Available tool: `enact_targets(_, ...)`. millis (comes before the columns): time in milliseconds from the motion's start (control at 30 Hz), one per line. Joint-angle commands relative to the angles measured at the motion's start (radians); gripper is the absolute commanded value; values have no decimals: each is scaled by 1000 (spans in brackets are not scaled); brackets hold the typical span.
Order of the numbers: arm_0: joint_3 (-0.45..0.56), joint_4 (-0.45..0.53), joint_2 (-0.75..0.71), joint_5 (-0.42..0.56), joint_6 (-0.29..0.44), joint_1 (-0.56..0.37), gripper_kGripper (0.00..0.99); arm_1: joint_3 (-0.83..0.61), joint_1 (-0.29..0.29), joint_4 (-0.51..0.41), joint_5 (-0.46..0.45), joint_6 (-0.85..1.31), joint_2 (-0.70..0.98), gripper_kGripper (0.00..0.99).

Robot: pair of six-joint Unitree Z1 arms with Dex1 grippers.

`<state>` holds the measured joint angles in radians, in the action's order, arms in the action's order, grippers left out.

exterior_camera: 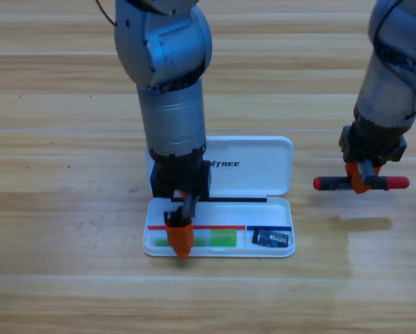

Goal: Clean up eraser and pencils

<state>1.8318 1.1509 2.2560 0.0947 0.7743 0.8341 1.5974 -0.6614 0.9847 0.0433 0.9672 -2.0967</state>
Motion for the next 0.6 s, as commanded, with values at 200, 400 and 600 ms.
enact_targets(200, -14, 52, -53, -3, -1, 14, 990, -20, -75, 74, -10, -36, 113, 0)
enact_targets(400, -46, 89, -406, 7, 23, -90, 990, 72, -178, 118, -10, -101, 72, 0)
enact_targets(600, -131, 89, -650, 114, 132, -391, 990, 259, -259, 166, -17, -162, -88, 0)
